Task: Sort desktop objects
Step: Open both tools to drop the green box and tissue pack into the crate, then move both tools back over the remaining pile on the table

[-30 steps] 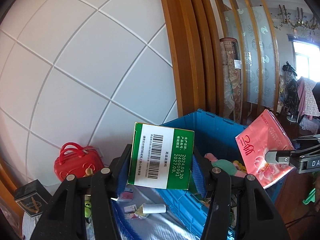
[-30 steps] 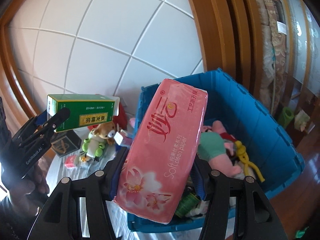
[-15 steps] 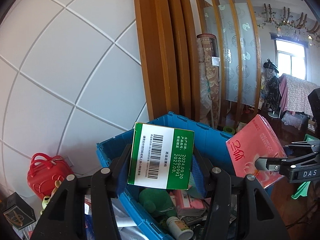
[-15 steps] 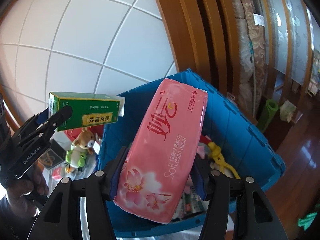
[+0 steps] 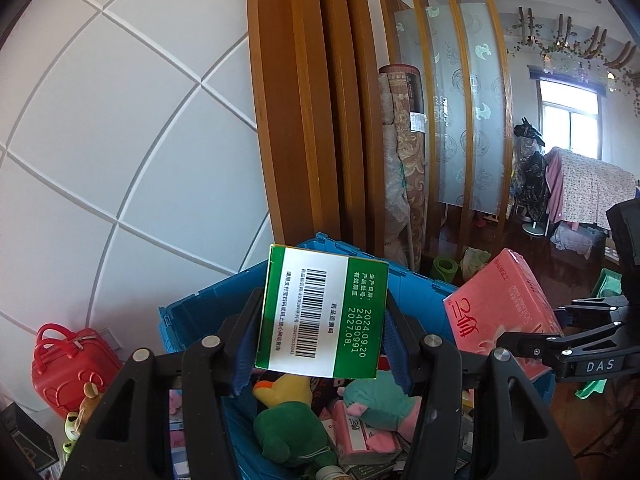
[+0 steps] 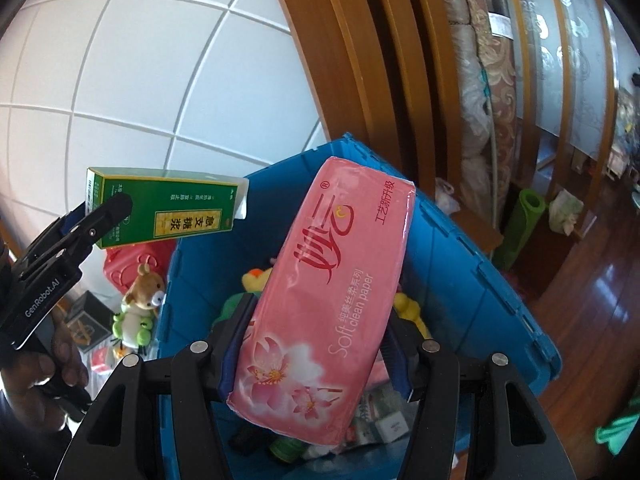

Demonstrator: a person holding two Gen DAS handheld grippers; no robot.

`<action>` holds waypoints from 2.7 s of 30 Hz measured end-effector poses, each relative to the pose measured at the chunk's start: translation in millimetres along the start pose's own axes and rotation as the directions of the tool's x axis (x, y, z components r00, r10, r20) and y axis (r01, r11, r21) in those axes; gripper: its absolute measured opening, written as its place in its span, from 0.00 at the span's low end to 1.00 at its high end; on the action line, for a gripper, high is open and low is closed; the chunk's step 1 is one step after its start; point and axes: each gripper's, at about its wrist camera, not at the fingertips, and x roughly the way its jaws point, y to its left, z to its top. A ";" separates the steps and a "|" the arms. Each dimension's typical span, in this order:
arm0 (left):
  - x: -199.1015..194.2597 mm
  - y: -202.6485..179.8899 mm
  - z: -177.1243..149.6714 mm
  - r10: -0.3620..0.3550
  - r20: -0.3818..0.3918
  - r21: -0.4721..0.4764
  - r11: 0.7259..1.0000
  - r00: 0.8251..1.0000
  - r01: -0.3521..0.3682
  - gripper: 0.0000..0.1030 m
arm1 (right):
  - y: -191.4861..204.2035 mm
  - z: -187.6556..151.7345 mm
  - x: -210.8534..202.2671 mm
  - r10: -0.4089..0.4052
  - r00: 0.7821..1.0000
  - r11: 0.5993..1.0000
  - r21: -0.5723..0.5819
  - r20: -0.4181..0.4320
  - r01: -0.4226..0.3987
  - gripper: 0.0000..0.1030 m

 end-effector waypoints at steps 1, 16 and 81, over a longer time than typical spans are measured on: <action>3.6 -0.1 0.2 -0.002 -0.002 0.001 1.000 1.000 0.002 0.52 | -2.3 1.7 2.9 -0.002 1.000 1.000 0.005 -0.002 0.002 0.56; 40.1 39.5 0.6 0.047 -0.083 -0.129 0.990 0.995 -0.058 1.00 | -5.4 20.3 19.5 -0.039 0.999 0.999 0.005 0.006 0.039 1.00; -279.1 165.8 -156.3 0.435 -0.356 -0.310 0.780 0.827 -0.544 1.00 | 232.3 -101.8 -68.4 0.135 0.979 0.932 -0.316 -0.154 -0.178 1.00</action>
